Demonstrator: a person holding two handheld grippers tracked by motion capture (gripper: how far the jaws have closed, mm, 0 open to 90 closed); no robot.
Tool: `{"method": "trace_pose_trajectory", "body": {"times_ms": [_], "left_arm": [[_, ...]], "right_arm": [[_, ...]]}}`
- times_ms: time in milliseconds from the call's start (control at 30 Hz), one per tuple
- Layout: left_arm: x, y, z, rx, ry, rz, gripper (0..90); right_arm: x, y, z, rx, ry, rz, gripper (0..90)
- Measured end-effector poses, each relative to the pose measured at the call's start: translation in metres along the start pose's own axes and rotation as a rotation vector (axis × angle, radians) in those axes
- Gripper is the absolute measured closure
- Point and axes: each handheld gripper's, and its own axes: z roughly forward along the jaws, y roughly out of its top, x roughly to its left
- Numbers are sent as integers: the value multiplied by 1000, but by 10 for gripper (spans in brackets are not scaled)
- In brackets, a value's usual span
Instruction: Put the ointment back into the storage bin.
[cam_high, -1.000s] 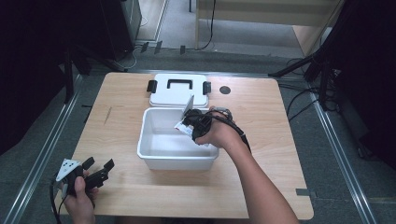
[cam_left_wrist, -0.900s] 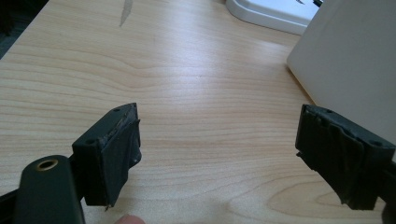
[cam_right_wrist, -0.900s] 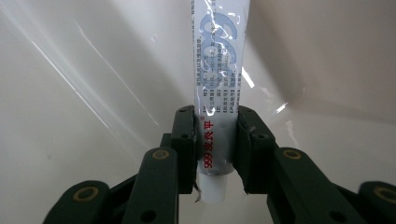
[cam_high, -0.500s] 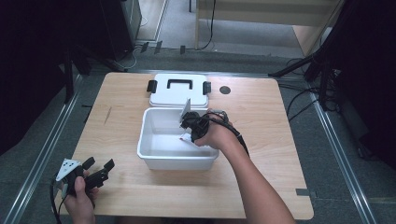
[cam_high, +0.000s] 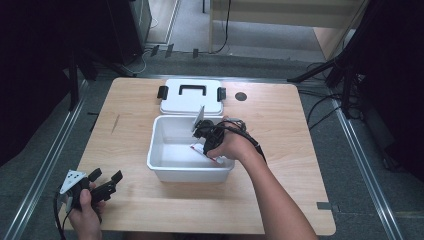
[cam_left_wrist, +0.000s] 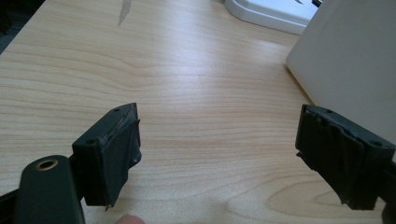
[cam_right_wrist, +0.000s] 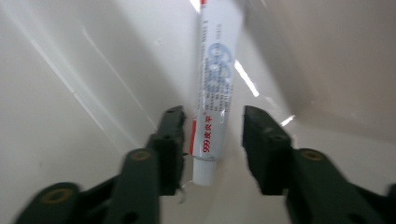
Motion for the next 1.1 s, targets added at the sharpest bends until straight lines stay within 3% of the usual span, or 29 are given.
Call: {"method": "trace_pose_trajectory", "body": {"times_ms": [333,467,667,1100], "left_arm": [[0,0,0,-1,-1,1,147],[0,0,0,-2,-1,-1,147],[0,0,0,-3,0,0,147],[0,0,0,0,1,4,147]], "right_arm": [[9,-5,-19,-40,-2,-37,204],[10,-8,-31,-53,-6,-23,141],[6,-18,-48,-74,9,10,115],[0,-51,-80,-158,-25,31,122]]}}
